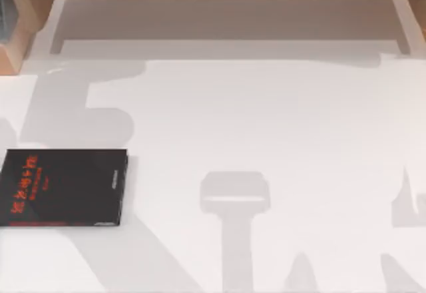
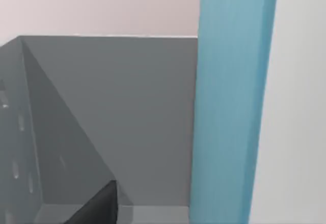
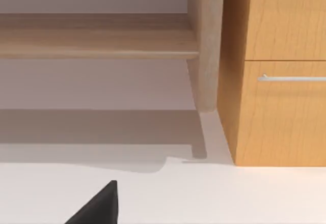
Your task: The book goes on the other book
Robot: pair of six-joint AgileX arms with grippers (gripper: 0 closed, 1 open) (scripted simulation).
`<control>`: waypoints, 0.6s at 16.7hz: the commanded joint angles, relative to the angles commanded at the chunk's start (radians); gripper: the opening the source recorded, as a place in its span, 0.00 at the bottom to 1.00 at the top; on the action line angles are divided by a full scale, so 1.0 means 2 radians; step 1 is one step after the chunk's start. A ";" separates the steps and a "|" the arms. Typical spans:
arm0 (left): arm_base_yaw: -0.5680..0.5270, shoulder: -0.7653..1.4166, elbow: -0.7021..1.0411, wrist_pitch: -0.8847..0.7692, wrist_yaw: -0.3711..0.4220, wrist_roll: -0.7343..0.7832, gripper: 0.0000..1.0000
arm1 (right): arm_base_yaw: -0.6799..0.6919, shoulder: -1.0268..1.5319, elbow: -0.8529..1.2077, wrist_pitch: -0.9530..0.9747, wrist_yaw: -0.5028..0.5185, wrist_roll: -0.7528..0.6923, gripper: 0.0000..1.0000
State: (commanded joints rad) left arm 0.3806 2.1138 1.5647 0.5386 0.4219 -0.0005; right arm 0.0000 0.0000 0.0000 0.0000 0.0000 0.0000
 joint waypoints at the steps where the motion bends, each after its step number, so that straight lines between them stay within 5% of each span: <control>1: -0.001 0.004 0.006 -0.002 -0.001 0.000 1.00 | 0.000 0.000 0.000 0.000 0.000 0.000 1.00; 5: -0.001 0.005 0.008 -0.003 -0.001 0.000 1.00 | 0.000 0.000 0.000 0.000 0.000 0.000 1.00; 10: -0.001 0.005 0.008 -0.003 -0.001 0.000 0.62 | 0.000 0.000 0.000 0.000 0.000 0.000 1.00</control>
State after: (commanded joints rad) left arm 0.3782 2.1244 1.5803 0.5335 0.4197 -0.0006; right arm 0.0000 0.0000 0.0000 0.0000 0.0000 0.0000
